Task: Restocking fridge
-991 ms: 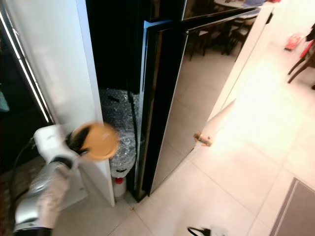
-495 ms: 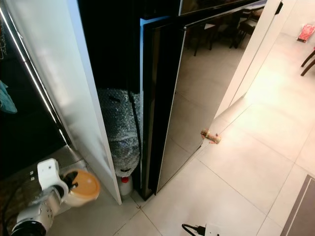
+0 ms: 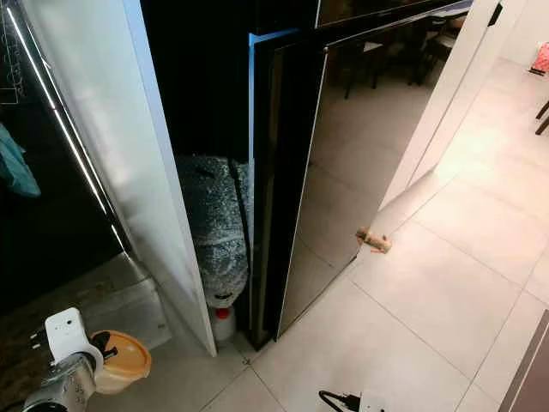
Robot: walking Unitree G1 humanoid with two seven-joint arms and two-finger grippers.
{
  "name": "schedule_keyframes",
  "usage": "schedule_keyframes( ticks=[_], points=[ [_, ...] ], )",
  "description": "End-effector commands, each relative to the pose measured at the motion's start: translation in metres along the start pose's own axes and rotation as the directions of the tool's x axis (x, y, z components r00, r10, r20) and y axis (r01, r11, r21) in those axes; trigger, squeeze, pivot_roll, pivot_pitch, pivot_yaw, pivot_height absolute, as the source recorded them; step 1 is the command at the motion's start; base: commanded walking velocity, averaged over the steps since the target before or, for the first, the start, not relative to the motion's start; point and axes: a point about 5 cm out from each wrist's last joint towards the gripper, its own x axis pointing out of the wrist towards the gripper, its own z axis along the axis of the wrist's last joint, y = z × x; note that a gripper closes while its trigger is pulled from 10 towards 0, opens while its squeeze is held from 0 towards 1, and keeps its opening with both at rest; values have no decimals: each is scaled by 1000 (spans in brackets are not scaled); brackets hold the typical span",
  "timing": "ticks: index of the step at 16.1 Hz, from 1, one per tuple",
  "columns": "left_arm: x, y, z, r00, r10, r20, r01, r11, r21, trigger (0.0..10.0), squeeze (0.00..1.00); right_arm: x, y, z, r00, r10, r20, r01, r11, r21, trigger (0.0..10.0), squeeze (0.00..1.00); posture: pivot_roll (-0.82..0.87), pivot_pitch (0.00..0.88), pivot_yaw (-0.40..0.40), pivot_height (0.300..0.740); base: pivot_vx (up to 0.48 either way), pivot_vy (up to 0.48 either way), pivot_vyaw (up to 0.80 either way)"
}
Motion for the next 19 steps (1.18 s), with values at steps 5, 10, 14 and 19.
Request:
schedule_keyframes(
  ticks=[5, 10, 14, 19],
  points=[
    [0, -17, -22, 989, -105, -108, 99, 993, -57, 10000, 0, -4, -1, -13, 1000, -12, -25, 12, 1000, 12, 10000, 0, -77, 0, -1, 740, 0, 0, 0],
    [-2, -17, -34, 987, -77, -144, 64, 993, -96, 10000, 0, -3, -3, -11, 1000, 8, -30, -9, 1000, -22, 10000, 0, -107, 0, -8, 740, 0, 0, 0],
    [-7, -16, -51, 985, -45, -168, 18, 987, -161, 10000, 0, 0, -15, -6, 1000, -10, -22, 9, 998, -57, 10000, 0, -87, 0, -62, 740, 0, 0, 0],
    [-11, -4, -63, 982, 27, -184, -60, 982, -179, 10000, 0, 3, -23, 8, 999, -17, 27, 21, 990, -136, 10000, 0, -78, 0, -91, 740, 0, 0, 0]
  ],
)
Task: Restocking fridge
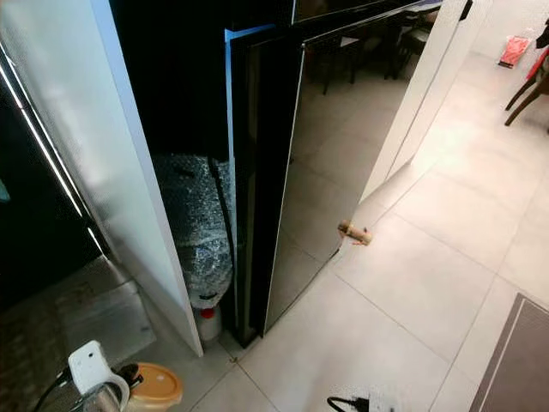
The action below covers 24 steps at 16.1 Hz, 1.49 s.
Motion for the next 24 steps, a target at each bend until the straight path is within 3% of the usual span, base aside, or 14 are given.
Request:
schedule_keyframes(
  ticks=[1, 8, 17, 21, 24],
  points=[
    [-1, 7, -3, 1000, 32, 1, -32, 999, -5, 10000, 0, 0, -2, 0, 1000, -12, 3, 12, 1000, -9, 10000, 0, -88, 0, -77, 740, 0, 0, 0],
    [0, 22, 5, 997, 70, 28, -71, 997, 23, 10000, 0, 0, 12, 3, 1000, 21, 6, -22, 1000, 18, 10000, 0, -107, 0, -8, 740, 0, 0, 0],
    [-2, 18, -5, 998, 58, 18, -58, 998, 28, 10000, 0, 1, 6, 6, 999, 48, 9, -48, 997, -55, 10000, 0, 20, 0, -111, 740, 0, 0, 0],
    [-3, 23, -8, 997, 67, 25, -67, 998, 13, 10000, 0, 0, 4, 8, 997, 36, 63, -31, 997, -77, 10000, 0, 59, 0, -117, 740, 0, 0, 0],
    [-3, 31, -6, 997, 72, 35, -72, 997, 13, 10000, 0, -3, 6, 13, 985, 24, 170, -10, 997, -78, 10000, 0, 4, 0, -78, 740, 0, 0, 0]
  ],
)
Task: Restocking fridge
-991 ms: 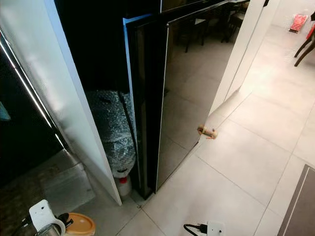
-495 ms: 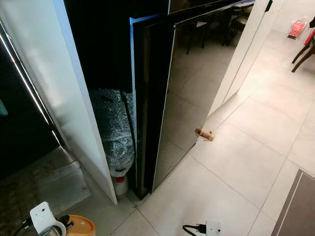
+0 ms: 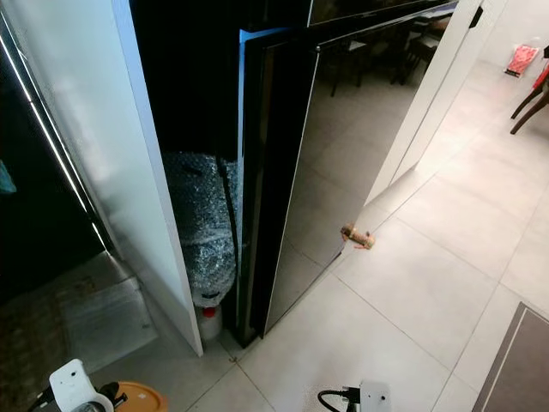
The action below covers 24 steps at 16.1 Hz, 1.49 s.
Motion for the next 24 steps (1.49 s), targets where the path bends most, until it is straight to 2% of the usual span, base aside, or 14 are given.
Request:
schedule_keyframes(
  ticks=[1, 2, 3, 8, 9, 12, 13, 15, 17, 18, 20, 22, 23, 24],
  points=[
    [0, 2, 2, 1000, -6, 17, 6, 1000, 2, 10000, 0, 22, -27, 70, 988, -40, 150, 36, 999, 33, 10000, 0, -1, 0, -73, 740, 0, 0, 0],
    [0, 3, 3, 1000, -11, 21, 11, 1000, 15, 10000, 0, 29, -45, 126, 960, -73, 270, 69, 997, 26, 10000, 0, -8, 0, -64, 740, 0, 0, 0],
    [0, 4, 4, 1000, -15, 24, 14, 1000, 22, 10000, 0, 29, -49, 141, 945, -82, 317, 78, 997, 26, 10000, 0, -13, 0, -61, 740, 0, 0, 0],
    [1, 9, 9, 999, -13, 45, 12, 1000, 28, 10000, 0, 21, -58, 147, 892, -82, 445, 82, 996, 19, 10000, 0, -37, 0, -49, 740, 0, 0, 0],
    [1, 11, 11, 998, -9, 54, 7, 1000, 28, 10000, 0, 18, -59, 148, 868, -78, 490, 72, 997, 31, 10000, 0, -42, 0, -47, 740, 0, 0, 0],
    [2, 12, 17, 997, -5, 80, 3, 1000, 30, 10000, 0, 4, -50, 157, 770, -31, 638, 17, 999, 28, 10000, 0, -62, 0, -35, 740, 0, 0, 0],
    [2, 10, 22, 995, -14, 100, 11, 999, 31, 10000, 0, -9, -37, 165, 696, 24, 717, -12, 1000, -22, 10000, 0, -71, 0, -30, 740, 0, 0, 0],
    [3, 6, 27, 993, -21, 118, 17, 999, 32, 10000, 0, -24, -21, 169, 632, 106, 768, -33, 993, -110, 10000, 0, -75, 0, -29, 740, 0, 0, 0],
    [3, 4, 28, 992, -23, 128, 19, 999, 31, 10000, 0, -39, -8, 171, 584, 157, 796, -65, 987, -147, 10000, 0, -99, 0, -25, 740, 0, 0, 0],
    [2, 3, 28, 991, -21, 130, 18, 999, 29, 10000, 0, -43, -4, 169, 585, 164, 794, -67, 986, -154, 10000, 0, -103, 0, -27, 740, 0, 0, 0],
    [2, 2, 25, 992, -17, 128, 14, 1000, 24, 10000, 0, -45, -12, 159, 623, 123, 773, -42, 991, -124, 10000, 0, -97, 0, -33, 740, 0, 0, 0],
    [2, 2, 24, 992, -16, 128, 14, 1000, 15, 10000, 0, -32, -25, 143, 708, 94, 700, -5, 992, -128, 10000, 0, -99, 0, -40, 740, 0, 0, 0],
    [1, 3, 21, 992, -9, 123, 8, 1000, 9, 10000, 0, -18, -36, 133, 763, 49, 644, -7, 998, -67, 10000, 0, -97, 0, -45, 740, 0, 0, 0],
    [1, 3, 20, 993, -5, 118, 4, 1000, 6, 10000, 0, -7, -48, 123, 821, -25, 570, 57, 998, -38, 10000, 0, -93, 0, -47, 740, 0, 0, 0]
  ],
)
